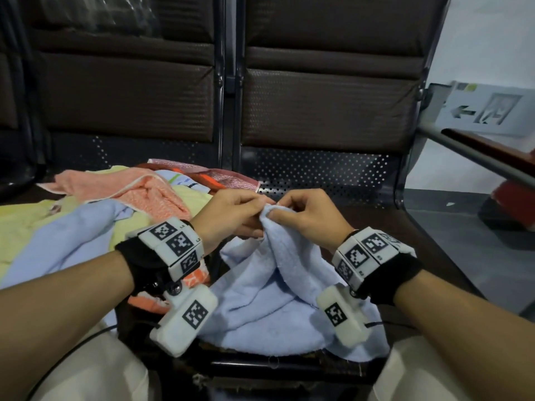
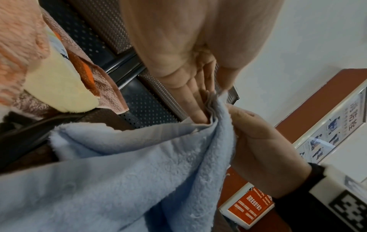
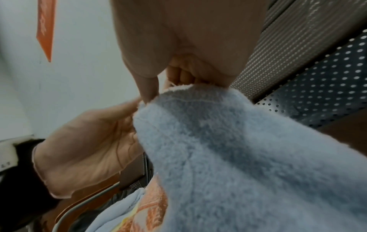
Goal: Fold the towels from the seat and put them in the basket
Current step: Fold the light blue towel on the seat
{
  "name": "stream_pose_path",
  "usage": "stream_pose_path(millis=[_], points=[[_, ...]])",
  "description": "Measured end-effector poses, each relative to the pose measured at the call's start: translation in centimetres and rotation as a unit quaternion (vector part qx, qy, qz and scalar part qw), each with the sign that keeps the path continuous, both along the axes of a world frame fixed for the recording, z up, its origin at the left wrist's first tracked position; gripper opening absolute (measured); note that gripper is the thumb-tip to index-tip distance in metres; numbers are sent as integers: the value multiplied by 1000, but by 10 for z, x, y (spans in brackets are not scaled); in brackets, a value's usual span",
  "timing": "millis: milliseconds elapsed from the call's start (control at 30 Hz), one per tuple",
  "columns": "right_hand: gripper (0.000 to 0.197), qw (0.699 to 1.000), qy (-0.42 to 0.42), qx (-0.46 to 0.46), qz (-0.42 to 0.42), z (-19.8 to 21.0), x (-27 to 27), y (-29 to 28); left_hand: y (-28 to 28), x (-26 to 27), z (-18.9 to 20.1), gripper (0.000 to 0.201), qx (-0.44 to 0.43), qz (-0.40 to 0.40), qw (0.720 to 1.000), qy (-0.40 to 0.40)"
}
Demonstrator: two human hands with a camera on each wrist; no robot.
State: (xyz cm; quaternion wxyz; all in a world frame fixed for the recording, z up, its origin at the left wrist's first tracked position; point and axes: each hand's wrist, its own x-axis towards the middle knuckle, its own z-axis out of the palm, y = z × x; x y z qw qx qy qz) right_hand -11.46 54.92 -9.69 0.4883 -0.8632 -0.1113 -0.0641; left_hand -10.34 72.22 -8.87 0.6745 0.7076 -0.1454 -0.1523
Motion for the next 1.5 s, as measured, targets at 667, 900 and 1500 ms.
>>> stream_pose_path(millis=[667, 900, 1500], points=[[24, 934, -43, -354, 20, 26, -17, -36, 32, 12, 9, 28, 88, 76, 970, -213], [19, 890, -20, -454, -38, 35, -22, -29, 29, 0, 10, 36, 221, 40, 917, -328], [11, 970, -188, -33, -148, 141, -65, -13, 40, -50, 100, 10, 118, 168, 917, -342]])
